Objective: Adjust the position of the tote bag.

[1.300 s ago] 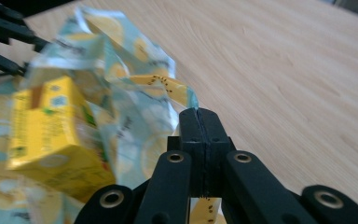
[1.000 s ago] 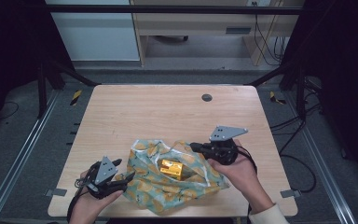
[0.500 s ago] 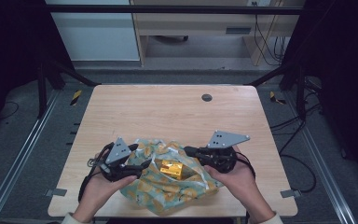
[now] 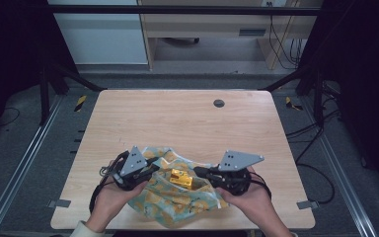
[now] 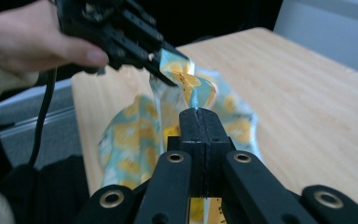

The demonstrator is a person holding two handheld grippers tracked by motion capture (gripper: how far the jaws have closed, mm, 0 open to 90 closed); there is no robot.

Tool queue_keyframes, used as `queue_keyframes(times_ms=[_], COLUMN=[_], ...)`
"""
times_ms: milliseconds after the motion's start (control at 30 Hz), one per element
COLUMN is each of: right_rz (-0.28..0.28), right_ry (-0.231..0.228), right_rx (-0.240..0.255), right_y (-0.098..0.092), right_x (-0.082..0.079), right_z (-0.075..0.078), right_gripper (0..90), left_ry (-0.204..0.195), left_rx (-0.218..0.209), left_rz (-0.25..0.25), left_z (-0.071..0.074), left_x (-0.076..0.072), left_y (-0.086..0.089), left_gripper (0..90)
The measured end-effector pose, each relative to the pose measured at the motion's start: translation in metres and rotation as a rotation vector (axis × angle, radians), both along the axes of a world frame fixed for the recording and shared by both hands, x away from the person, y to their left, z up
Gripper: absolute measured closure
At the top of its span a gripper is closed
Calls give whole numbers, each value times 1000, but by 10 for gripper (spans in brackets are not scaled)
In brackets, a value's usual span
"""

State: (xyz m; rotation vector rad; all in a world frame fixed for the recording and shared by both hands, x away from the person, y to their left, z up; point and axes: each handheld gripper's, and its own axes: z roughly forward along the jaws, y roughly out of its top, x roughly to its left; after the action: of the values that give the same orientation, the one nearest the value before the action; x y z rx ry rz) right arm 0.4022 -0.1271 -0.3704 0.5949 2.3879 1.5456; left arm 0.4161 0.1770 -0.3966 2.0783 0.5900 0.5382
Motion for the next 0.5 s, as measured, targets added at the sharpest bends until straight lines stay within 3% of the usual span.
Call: queue_keyframes(times_ms=[233,367,500], right_rz=[25,39,59], right_ry=[40,69,84], right_rx=[-52,-71,-95], right_y=[-2,-1,4], right_x=[-20,-27,-30], right_z=[-27,-44,-54], right_gripper=[900,900,899], left_ry=[37,55,90], left_rx=[17,56,69], left_rz=[-66,-96,-111], left_z=[-23,-33,-41], left_x=[-31,-38,-40], left_y=[10,12,16], left_gripper=[849,849,848])
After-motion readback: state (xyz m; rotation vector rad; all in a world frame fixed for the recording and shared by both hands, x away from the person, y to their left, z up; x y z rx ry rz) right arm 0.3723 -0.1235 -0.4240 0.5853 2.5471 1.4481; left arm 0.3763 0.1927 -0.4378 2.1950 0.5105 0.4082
